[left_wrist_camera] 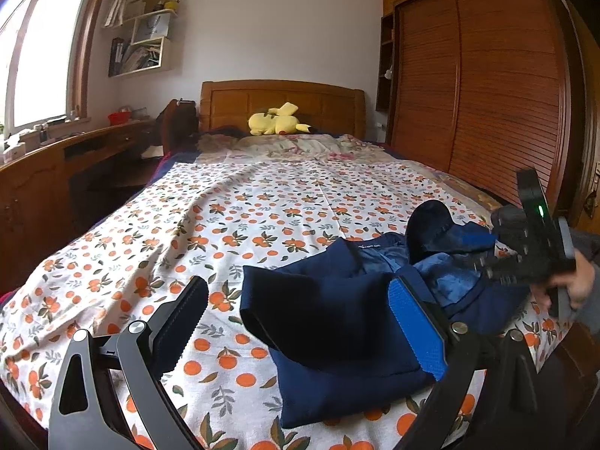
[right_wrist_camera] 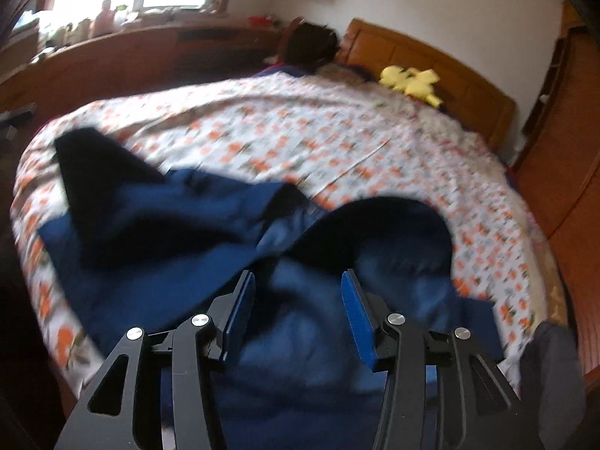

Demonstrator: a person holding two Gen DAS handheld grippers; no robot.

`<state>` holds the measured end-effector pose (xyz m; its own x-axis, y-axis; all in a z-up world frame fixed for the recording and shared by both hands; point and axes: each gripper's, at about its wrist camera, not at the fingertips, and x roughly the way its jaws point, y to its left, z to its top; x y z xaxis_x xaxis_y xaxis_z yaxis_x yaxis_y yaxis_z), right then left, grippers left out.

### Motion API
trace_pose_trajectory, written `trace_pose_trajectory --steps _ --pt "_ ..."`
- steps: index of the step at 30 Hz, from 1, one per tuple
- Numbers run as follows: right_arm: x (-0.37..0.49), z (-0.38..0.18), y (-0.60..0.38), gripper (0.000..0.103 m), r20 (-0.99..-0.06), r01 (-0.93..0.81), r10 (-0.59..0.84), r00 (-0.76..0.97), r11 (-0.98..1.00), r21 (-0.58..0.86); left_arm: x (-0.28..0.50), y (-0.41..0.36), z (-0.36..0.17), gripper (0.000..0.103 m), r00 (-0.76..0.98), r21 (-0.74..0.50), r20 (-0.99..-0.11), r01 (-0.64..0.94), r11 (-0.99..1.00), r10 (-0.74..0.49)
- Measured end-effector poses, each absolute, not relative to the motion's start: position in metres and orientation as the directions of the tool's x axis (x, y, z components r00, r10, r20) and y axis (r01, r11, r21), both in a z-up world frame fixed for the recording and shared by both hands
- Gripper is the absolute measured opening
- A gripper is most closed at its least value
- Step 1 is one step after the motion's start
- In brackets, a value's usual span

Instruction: Fold large clothes

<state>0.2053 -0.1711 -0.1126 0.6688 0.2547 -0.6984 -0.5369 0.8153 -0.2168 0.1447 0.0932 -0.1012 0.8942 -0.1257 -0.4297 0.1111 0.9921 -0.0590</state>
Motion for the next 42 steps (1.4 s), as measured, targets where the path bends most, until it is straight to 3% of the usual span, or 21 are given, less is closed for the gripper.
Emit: trace_pose_trajectory --steps 17,20,22,23,25,29,30,34,42 --pt "0.184 -0.172 -0.157 0.047 -0.782 -0.653 0.313 0.540 0.741 -0.154 0.155 0.124 -0.118 0.098 0.858 -0.028 -0.512 0.039 0.999 -0.048" --pt "0.185 -0.171 -0.157 0.026 -0.780 -0.666 0.327 0.533 0.732 -0.148 0.164 0.124 -0.124 0.097 0.846 -0.039 -0.530 0.049 0.998 -0.062" --pt "0.187 -0.170 -0.155 0.010 -0.775 -0.671 0.323 0.544 0.722 -0.170 0.171 0.124 -0.128 0.084 0.833 -0.052 -0.548 0.059 0.997 -0.078" --pt "0.189 -0.169 -0.156 0.007 -0.771 -0.672 0.325 0.548 0.719 -0.175 0.176 0.124 -0.131 0.079 0.824 -0.062 -0.560 0.065 0.996 -0.089" --pt "0.195 -0.162 -0.159 0.004 -0.755 -0.669 0.341 0.560 0.724 -0.168 0.186 0.124 -0.138 0.053 0.801 -0.084 -0.588 0.080 0.993 -0.114" --pt "0.210 -0.145 -0.164 0.004 -0.713 -0.646 0.366 0.598 0.747 -0.158 0.206 0.122 -0.149 0.024 0.760 -0.116 -0.631 0.104 0.988 -0.154" --pt "0.214 -0.143 -0.164 0.004 -0.707 -0.642 0.368 0.604 0.750 -0.158 0.209 0.122 -0.151 0.010 0.754 -0.127 -0.635 0.110 0.986 -0.167" --pt "0.232 -0.129 -0.164 0.004 -0.671 -0.616 0.364 0.646 0.768 -0.177 0.226 0.122 -0.145 0.006 0.757 -0.146 -0.626 0.121 0.982 -0.186" --pt "0.289 -0.120 -0.157 0.004 -0.639 -0.566 0.333 0.694 0.801 -0.197 0.276 0.131 -0.121 0.008 0.786 -0.146 -0.596 0.094 0.985 -0.163"
